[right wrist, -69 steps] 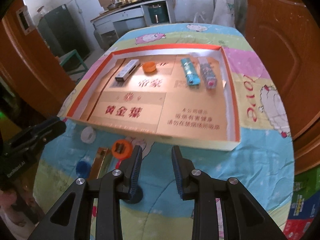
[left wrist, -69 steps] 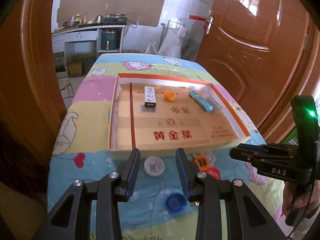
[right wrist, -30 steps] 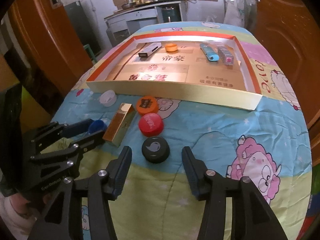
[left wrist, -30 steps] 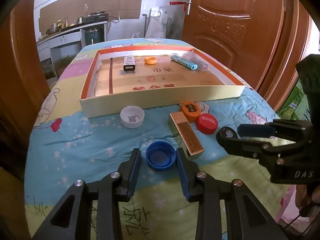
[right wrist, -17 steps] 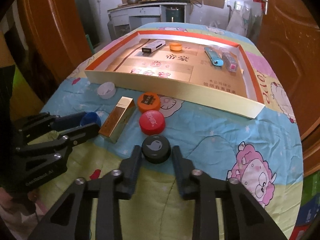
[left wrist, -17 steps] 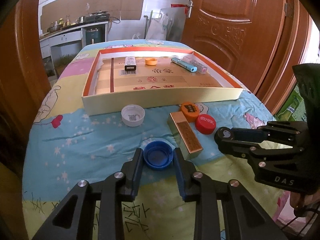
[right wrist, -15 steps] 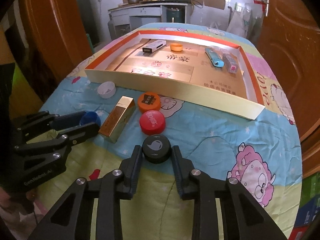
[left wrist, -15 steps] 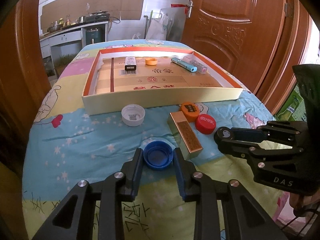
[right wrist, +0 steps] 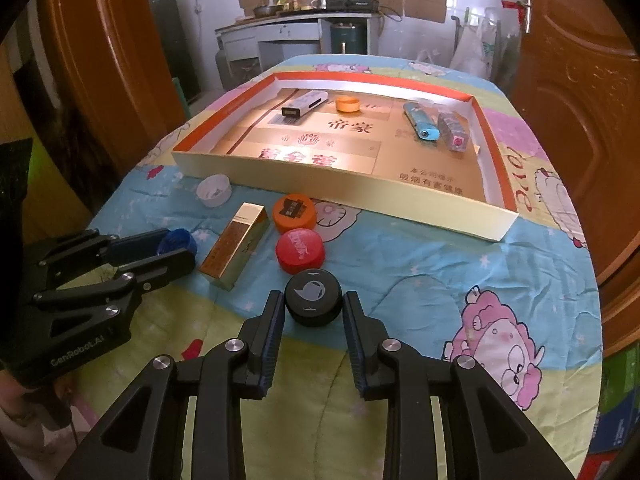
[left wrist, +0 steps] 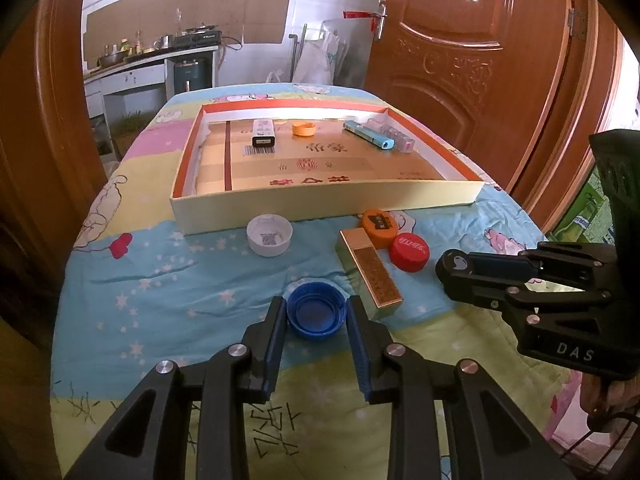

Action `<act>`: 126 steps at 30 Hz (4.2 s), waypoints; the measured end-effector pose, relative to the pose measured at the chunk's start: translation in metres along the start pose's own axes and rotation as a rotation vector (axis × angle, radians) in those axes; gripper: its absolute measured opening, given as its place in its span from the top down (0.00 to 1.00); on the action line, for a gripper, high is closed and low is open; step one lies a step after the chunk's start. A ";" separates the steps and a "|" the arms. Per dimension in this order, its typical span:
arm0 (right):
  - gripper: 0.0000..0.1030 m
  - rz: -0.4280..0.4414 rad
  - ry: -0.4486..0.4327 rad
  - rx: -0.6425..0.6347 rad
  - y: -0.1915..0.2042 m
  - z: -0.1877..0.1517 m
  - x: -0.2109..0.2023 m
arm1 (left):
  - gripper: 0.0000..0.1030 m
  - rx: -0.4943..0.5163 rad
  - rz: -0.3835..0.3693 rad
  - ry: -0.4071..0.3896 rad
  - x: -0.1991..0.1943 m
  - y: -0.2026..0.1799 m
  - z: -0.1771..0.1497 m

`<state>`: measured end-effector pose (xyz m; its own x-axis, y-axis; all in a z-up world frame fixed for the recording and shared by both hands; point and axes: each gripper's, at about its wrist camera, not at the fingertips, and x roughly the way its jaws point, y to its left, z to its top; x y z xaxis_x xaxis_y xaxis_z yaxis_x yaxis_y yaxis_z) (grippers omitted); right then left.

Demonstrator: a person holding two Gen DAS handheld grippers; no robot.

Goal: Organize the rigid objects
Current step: 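Carry the black cap and blue cap up over the box lid, then lower the black cap into the lid and open the right tool while the left tool releases the blue cap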

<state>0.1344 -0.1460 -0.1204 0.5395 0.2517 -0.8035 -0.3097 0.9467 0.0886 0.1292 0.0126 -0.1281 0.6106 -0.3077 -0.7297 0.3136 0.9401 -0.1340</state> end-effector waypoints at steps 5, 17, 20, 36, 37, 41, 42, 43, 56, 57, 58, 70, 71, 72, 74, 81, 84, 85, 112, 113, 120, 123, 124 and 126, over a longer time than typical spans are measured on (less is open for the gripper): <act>0.70 -0.001 -0.009 0.004 -0.001 0.001 -0.004 | 0.70 -0.005 0.003 -0.005 -0.003 0.001 0.002; 0.70 0.009 -0.041 0.015 -0.003 0.005 -0.016 | 0.70 -0.005 0.013 -0.028 -0.012 -0.002 0.007; 0.70 0.012 -0.048 0.015 -0.003 0.006 -0.019 | 0.70 -0.008 0.021 -0.031 -0.013 -0.002 0.009; 0.70 0.024 -0.068 0.020 -0.005 0.012 -0.025 | 0.70 -0.035 0.035 -0.059 -0.019 0.001 0.024; 0.70 0.025 -0.070 0.022 -0.005 0.013 -0.026 | 0.70 -0.036 0.034 -0.061 -0.020 0.001 0.026; 0.70 0.025 -0.076 0.020 -0.008 0.019 -0.028 | 0.70 -0.034 0.028 -0.071 -0.021 -0.001 0.034; 0.70 0.025 -0.080 0.020 -0.008 0.021 -0.030 | 0.70 -0.034 0.027 -0.073 -0.021 -0.002 0.036; 0.70 0.025 -0.083 0.020 -0.010 0.023 -0.031 | 0.70 -0.033 0.027 -0.076 -0.021 -0.002 0.039; 0.70 0.046 -0.104 0.044 -0.019 0.036 -0.031 | 0.70 -0.034 0.025 -0.077 -0.011 -0.001 0.064; 0.70 0.047 -0.105 0.045 -0.019 0.037 -0.030 | 0.70 -0.033 0.026 -0.077 -0.010 -0.001 0.065; 0.70 0.049 -0.106 0.046 -0.020 0.038 -0.030 | 0.70 -0.032 0.028 -0.076 -0.010 -0.001 0.066; 0.70 0.070 -0.108 0.060 -0.031 0.053 -0.020 | 0.70 -0.033 0.040 -0.059 0.004 0.004 0.083; 0.70 0.072 -0.107 0.060 -0.031 0.055 -0.018 | 0.70 -0.034 0.043 -0.058 0.005 0.005 0.084; 0.70 0.073 -0.106 0.061 -0.032 0.056 -0.017 | 0.70 -0.035 0.046 -0.058 0.007 0.006 0.086; 0.70 0.077 -0.106 0.062 -0.034 0.060 -0.015 | 0.70 -0.040 0.049 -0.057 0.009 0.008 0.090; 0.70 0.080 -0.107 0.059 -0.038 0.071 -0.009 | 0.70 -0.054 0.061 -0.054 0.018 0.018 0.101; 0.70 0.080 -0.110 0.055 -0.040 0.076 -0.007 | 0.70 -0.052 0.065 -0.057 0.021 0.020 0.106; 0.70 0.080 -0.111 0.054 -0.041 0.079 -0.006 | 0.70 -0.052 0.068 -0.058 0.023 0.021 0.108; 0.70 0.038 -0.141 -0.012 -0.073 0.142 0.022 | 0.70 -0.064 0.118 -0.053 0.063 0.053 0.165; 0.70 0.037 -0.142 -0.013 -0.075 0.144 0.023 | 0.70 -0.065 0.122 -0.055 0.064 0.054 0.167; 0.70 0.038 -0.145 -0.011 -0.083 0.163 0.030 | 0.70 -0.083 0.134 -0.050 0.073 0.065 0.182; 0.70 0.040 -0.142 -0.008 -0.086 0.172 0.036 | 0.70 -0.075 0.137 -0.042 0.080 0.067 0.190; 0.70 0.040 -0.139 -0.005 -0.086 0.174 0.038 | 0.70 -0.076 0.133 -0.039 0.081 0.068 0.191; 0.70 0.046 -0.134 0.008 -0.088 0.177 0.043 | 0.70 -0.084 0.122 -0.032 0.087 0.071 0.195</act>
<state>0.3234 -0.1825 -0.0587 0.6245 0.3192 -0.7128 -0.3309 0.9348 0.1287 0.3460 0.0240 -0.0702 0.6633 -0.1941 -0.7227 0.1748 0.9793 -0.1025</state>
